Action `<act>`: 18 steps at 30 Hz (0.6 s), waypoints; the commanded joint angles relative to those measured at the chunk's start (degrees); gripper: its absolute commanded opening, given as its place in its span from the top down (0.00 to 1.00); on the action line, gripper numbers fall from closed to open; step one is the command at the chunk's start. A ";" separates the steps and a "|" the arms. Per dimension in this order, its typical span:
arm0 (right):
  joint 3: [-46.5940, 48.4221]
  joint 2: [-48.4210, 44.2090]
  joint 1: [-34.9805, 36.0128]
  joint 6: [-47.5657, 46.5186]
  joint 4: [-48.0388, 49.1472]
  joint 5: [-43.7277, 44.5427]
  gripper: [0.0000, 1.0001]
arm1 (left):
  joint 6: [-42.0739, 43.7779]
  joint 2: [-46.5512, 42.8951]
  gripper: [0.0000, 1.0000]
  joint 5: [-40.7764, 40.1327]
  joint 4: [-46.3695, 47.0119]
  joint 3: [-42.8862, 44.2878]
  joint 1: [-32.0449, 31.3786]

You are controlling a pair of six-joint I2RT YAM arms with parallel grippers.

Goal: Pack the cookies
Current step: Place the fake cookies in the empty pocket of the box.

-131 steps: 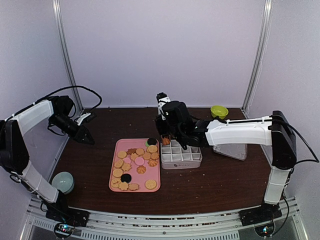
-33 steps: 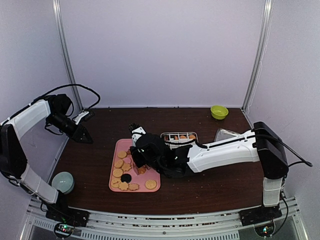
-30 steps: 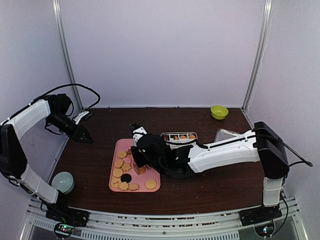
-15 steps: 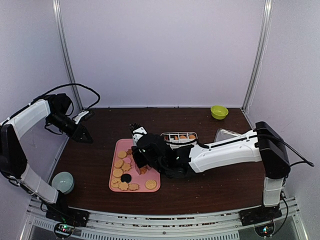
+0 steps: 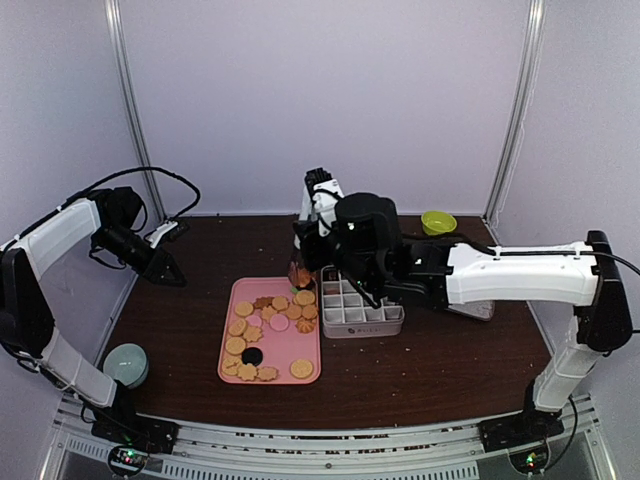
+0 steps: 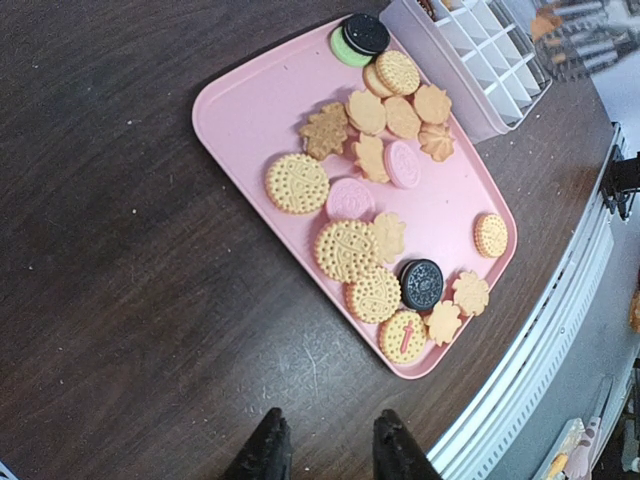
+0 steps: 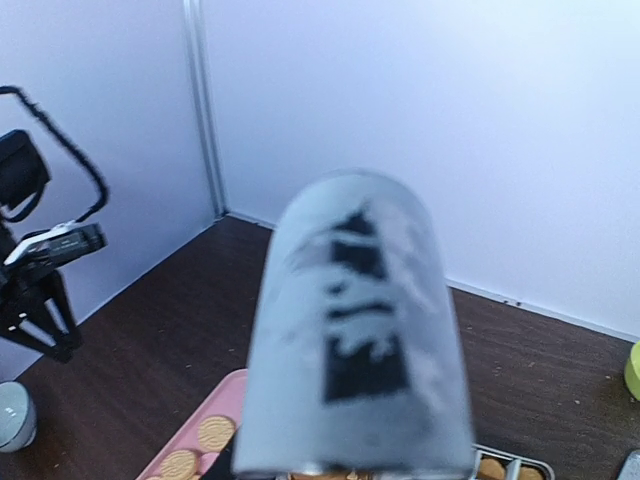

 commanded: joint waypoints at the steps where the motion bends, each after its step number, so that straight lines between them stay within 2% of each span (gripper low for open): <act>1: -3.11 -1.73 -5.62 -1.39 0.02 2.34 0.77 | 0.66 -1.02 0.69 0.47 -0.55 1.34 0.44; 8: -6.38 -1.70 -10.97 -0.44 0.23 1.73 0.77 | 0.72 -0.91 0.69 0.40 -0.68 1.54 0.45; 18: -6.95 1.20 -11.91 1.10 0.60 0.56 0.76 | 0.40 -0.53 0.69 0.46 -0.77 2.08 0.45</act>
